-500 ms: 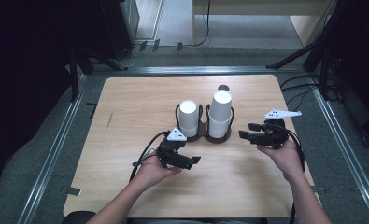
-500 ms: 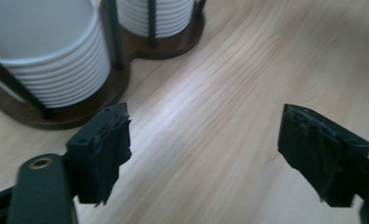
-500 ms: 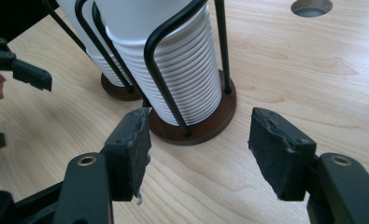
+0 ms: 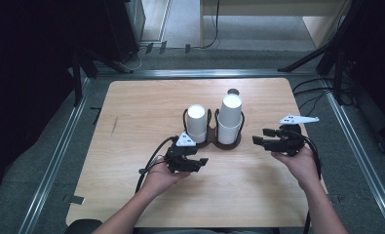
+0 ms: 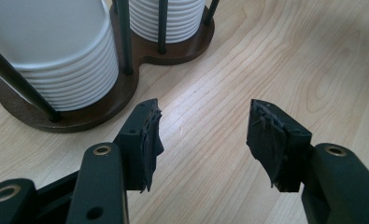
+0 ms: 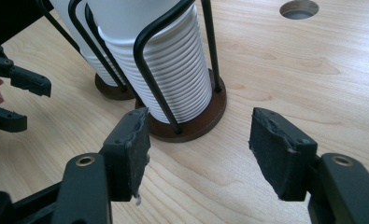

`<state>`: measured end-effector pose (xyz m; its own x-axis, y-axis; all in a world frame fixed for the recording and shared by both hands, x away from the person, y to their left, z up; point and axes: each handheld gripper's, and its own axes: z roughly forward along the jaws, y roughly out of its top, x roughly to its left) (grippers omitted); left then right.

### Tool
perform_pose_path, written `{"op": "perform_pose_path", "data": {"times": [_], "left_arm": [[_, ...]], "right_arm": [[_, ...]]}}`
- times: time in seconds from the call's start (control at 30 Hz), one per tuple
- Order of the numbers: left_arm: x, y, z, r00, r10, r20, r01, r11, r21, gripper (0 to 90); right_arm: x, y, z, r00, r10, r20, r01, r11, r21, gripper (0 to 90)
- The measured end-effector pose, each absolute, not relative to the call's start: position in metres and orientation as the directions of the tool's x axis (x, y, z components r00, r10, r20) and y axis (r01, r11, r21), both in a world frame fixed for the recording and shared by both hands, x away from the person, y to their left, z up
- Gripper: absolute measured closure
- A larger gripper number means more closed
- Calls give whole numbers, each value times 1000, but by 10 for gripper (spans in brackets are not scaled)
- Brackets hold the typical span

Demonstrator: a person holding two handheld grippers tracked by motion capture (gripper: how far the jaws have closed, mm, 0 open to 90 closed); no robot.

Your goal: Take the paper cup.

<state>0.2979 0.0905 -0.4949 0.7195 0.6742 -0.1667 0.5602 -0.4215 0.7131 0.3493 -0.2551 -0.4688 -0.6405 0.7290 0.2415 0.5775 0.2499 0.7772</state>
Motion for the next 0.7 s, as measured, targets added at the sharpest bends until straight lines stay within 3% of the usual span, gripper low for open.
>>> {"op": "perform_pose_path", "data": {"times": [0.4, 0.7], "left_arm": [[301, 86, -492, 730, 660, -179, 561, -430, 707, 451], [307, 82, -486, 716, 659, -230, 586, -389, 711, 561]], "right_arm": [[343, -249, -471, -671, 712, 206, 555, 299, 777, 367], [339, -245, -467, -678, 704, 211, 553, 299, 778, 348]]}}
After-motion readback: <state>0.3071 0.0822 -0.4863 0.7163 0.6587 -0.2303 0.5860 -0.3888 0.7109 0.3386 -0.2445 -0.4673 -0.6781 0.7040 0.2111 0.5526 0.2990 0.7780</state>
